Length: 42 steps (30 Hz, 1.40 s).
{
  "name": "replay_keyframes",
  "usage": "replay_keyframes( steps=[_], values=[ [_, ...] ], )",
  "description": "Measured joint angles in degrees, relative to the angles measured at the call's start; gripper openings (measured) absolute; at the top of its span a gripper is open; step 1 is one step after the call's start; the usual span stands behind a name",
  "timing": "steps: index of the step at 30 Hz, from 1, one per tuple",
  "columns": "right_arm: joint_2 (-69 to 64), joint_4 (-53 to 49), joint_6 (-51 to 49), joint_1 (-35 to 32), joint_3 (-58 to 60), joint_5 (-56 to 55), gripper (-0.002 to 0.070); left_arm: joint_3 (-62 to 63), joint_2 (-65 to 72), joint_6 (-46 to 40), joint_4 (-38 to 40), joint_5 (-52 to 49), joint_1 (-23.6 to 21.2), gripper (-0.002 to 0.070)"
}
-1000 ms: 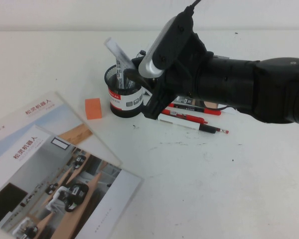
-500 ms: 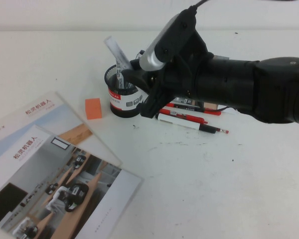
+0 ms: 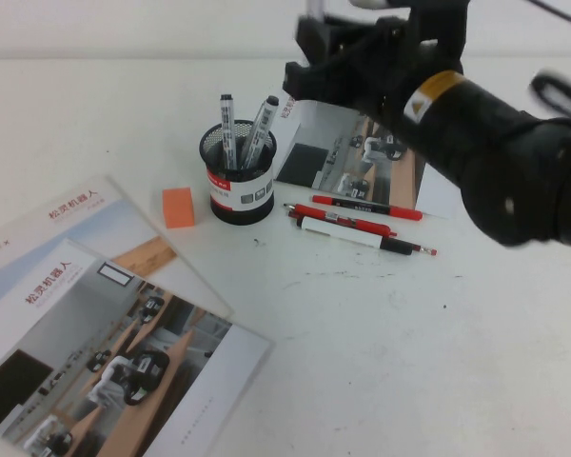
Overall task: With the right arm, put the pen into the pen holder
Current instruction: Place the pen onto the pen holder
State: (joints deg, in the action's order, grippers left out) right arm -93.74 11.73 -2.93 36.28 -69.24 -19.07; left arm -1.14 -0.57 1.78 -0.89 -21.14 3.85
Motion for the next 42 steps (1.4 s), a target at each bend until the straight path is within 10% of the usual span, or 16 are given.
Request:
replay_keyframes(
  steps=[3, 7, 42],
  values=[
    [-0.6, -28.3, -18.8, -1.4, 4.2, -15.7, 0.0116, 0.0, 0.0, 0.0, 0.0, 0.0, 0.0, -0.0001],
    [-1.5, -39.8, -27.7, -1.6, 6.3, -20.8, 0.0116, 0.0, 0.0, 0.0, 0.0, 0.0, 0.0, -0.0001],
    [-29.9, -30.9, -13.6, -4.1, -10.1, -37.8, 0.0116, 0.0, 0.0, 0.0, 0.0, 0.0, 0.0, -0.0001]
  ],
)
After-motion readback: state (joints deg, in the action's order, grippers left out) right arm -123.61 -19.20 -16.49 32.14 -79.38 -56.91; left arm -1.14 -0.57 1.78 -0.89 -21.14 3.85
